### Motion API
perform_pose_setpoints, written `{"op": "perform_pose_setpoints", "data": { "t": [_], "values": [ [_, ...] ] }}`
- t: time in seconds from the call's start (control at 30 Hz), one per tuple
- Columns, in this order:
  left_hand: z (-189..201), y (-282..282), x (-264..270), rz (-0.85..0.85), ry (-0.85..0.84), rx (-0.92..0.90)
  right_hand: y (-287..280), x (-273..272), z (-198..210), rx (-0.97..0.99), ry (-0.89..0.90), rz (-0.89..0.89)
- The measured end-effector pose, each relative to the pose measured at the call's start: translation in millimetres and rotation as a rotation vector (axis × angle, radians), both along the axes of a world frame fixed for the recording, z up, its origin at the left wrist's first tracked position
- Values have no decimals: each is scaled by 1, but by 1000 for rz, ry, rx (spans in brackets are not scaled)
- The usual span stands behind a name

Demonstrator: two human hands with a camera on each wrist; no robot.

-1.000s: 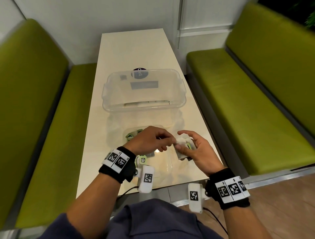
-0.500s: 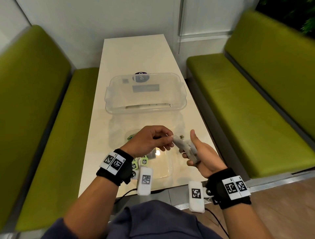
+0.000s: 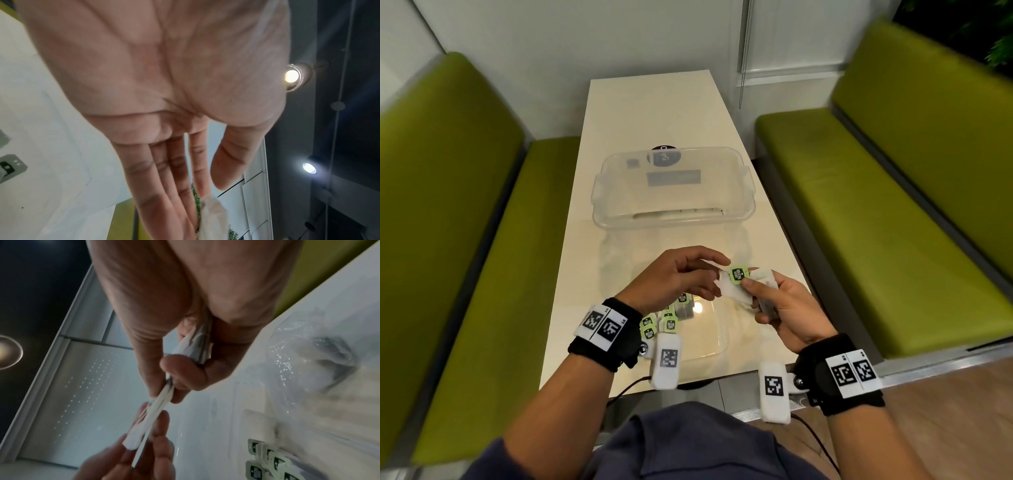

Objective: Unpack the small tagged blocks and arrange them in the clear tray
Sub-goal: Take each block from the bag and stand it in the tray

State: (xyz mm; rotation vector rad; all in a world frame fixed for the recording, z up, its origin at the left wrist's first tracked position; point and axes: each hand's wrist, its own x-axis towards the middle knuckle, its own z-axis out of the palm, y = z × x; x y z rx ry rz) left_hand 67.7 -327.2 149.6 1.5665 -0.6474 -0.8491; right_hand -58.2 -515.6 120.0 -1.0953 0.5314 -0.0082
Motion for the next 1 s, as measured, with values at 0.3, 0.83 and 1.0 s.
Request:
{"op": "perform_pose_setpoints", "data": {
  "t": [0.3,0.83,1.0],
  "values": [
    [-2,-11,-8,30,-28,69,4,-1,1,-85,-98,-17],
    [2,-2,-6,95,-181,126,6,-2,-2,-78,-97,-43],
    [4,-3,-7,237,-222,126,7,-2,-2,-106,-88,-51]
  ]
}}
